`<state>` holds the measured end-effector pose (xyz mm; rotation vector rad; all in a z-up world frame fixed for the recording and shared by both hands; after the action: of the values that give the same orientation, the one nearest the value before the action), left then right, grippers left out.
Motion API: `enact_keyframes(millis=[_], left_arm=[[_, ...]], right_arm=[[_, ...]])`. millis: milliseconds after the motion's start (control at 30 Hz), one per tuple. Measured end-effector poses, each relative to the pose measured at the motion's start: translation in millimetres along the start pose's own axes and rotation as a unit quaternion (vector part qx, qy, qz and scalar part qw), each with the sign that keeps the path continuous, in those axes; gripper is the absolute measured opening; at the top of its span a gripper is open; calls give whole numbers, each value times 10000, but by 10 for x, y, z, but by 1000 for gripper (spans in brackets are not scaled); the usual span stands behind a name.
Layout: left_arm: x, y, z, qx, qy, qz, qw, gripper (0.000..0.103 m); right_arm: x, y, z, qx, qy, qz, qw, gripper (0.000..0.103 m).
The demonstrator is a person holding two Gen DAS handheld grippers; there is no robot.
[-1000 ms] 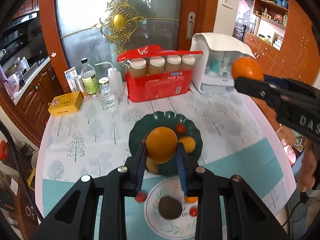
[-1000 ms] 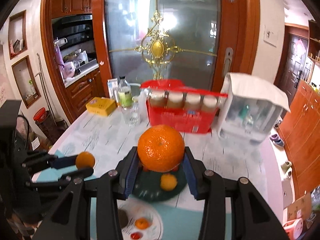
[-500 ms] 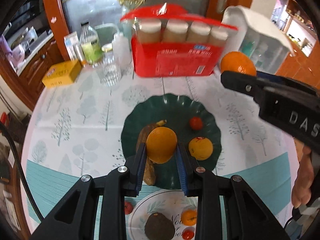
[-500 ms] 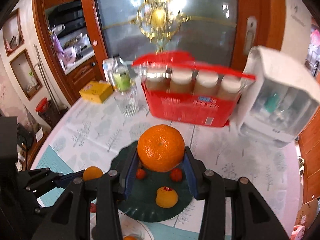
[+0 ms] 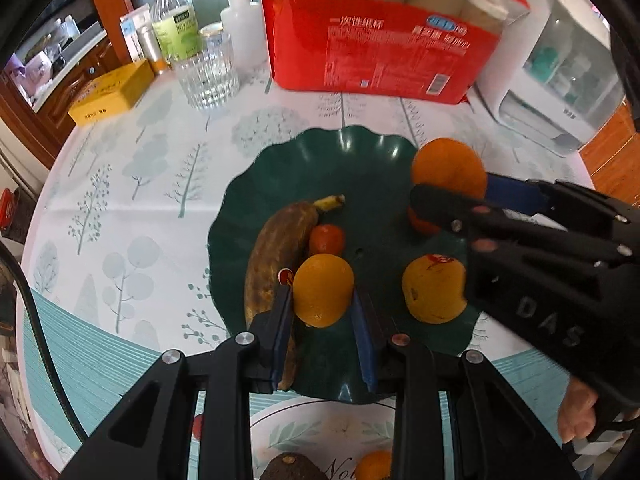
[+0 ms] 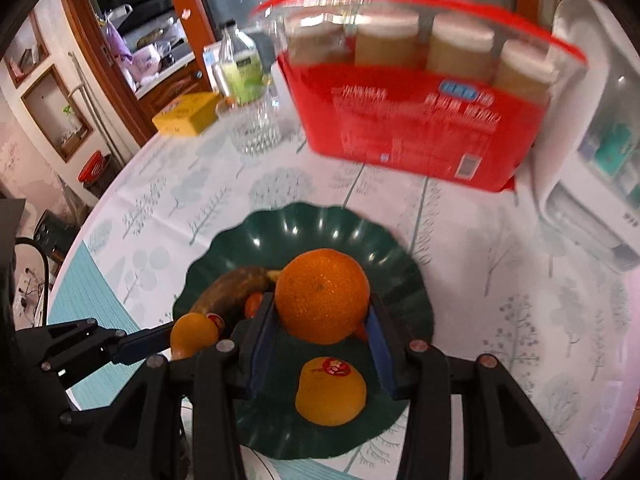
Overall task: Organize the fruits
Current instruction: 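Lower the orange onto the green plate and open the left tool while the right tool releases the tangerine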
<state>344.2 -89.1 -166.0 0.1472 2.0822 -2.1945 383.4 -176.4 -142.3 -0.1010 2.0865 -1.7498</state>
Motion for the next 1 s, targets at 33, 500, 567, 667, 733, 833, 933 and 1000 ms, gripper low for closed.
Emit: enact_keyframes(millis=[33, 500, 567, 667, 733, 833, 933, 1000], left_arm=[[-3, 33, 0, -6, -5, -20, 10000, 28], [-44, 99, -37, -132, -93, 28, 9999, 49], [-45, 54, -45, -191, -91, 107, 9997, 53], [-33, -5, -69, -179, -114, 153, 9997, 53], [-32, -47, -97, -184, -153, 204, 9995, 53], [-31, -100, -153, -202, -239, 267, 9992, 54], [-15, -138, -206, -217, -308, 302, 9988, 55], [-4, -164, -242, -202, -360, 320, 9986, 55]], right_arm=[[-1, 52, 3, -22, -6, -41, 10000, 44], [48, 315, 9, -15, -23, -267, 9996, 47], [39, 270, 9, 37, -22, -202, 9998, 48], [39, 187, 23, 96, 8, -90, 9999, 49], [41, 155, 37, 166, 22, -50, 9998, 49], [51, 143, 58, 243, 45, -40, 9997, 49], [76, 151, 90, 213, 156, -74, 9996, 49], [97, 155, 112, 244, 216, -86, 9994, 49]])
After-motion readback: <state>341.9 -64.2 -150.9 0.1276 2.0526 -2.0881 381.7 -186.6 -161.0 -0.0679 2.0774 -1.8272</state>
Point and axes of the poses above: each gripper's, at about its wrist camera, not at the fingertips, and y roughly the way its jaws point, z to its right, x to its underside, the point moved 8 cm from there along y, roughly the way its jaws point, and after that the axes turned 12 degrees about -z, right-handed, at the moved point
